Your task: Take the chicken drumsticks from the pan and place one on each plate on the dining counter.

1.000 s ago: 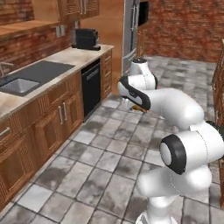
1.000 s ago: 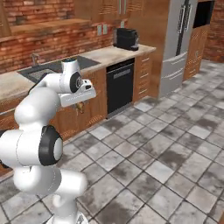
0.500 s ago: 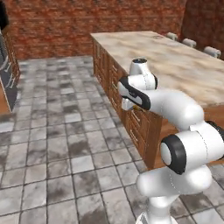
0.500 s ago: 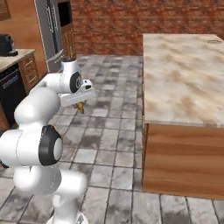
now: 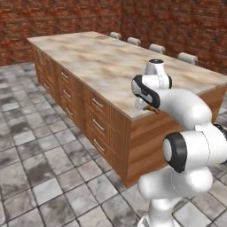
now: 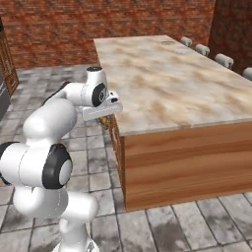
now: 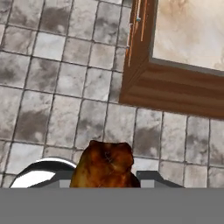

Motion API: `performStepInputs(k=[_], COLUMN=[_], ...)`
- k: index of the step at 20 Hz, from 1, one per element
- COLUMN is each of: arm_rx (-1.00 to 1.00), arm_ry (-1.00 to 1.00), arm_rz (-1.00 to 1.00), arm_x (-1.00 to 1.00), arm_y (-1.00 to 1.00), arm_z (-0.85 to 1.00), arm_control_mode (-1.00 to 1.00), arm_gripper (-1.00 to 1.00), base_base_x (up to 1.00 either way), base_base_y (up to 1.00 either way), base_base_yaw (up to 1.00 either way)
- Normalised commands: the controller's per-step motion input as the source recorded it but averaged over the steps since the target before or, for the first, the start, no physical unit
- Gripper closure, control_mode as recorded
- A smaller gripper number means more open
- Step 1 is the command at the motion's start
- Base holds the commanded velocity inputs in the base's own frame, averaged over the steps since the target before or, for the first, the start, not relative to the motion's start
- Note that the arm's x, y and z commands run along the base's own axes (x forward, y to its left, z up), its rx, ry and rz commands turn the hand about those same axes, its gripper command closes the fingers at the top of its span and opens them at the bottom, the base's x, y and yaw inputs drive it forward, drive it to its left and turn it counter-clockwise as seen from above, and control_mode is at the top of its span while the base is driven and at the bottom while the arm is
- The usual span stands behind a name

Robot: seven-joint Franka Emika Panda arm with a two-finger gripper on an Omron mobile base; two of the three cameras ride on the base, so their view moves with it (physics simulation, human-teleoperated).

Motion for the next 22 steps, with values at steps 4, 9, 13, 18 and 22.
performStepInputs(k=[4,9,13,18,22], arm_rx=[0.00,0.00,0.00,0.00,0.00], arm_ry=[0.00,0.00,0.00,0.00,0.00], arm_rz=[0.00,0.00,0.00,0.00,0.00], arm_x=[0.00,0.00,0.00,0.00,0.00], arm_y=[0.00,0.00,0.00,0.00,0.00], arm_z=[0.00,0.00,0.00,0.00,0.00], arm_control_mode=[1.00,1.00,1.00,1.00,1.00], arm_gripper=[1.00,1.00,1.00,1.00,1.00], base_base_x=[0.47,0.49,0.57,0.62,0.83], base_base_y=[-0.48,-0.59,-0.76,-0.69,-0.43], base_base_yaw=[0.00,0.00,0.00,0.00,0.00])
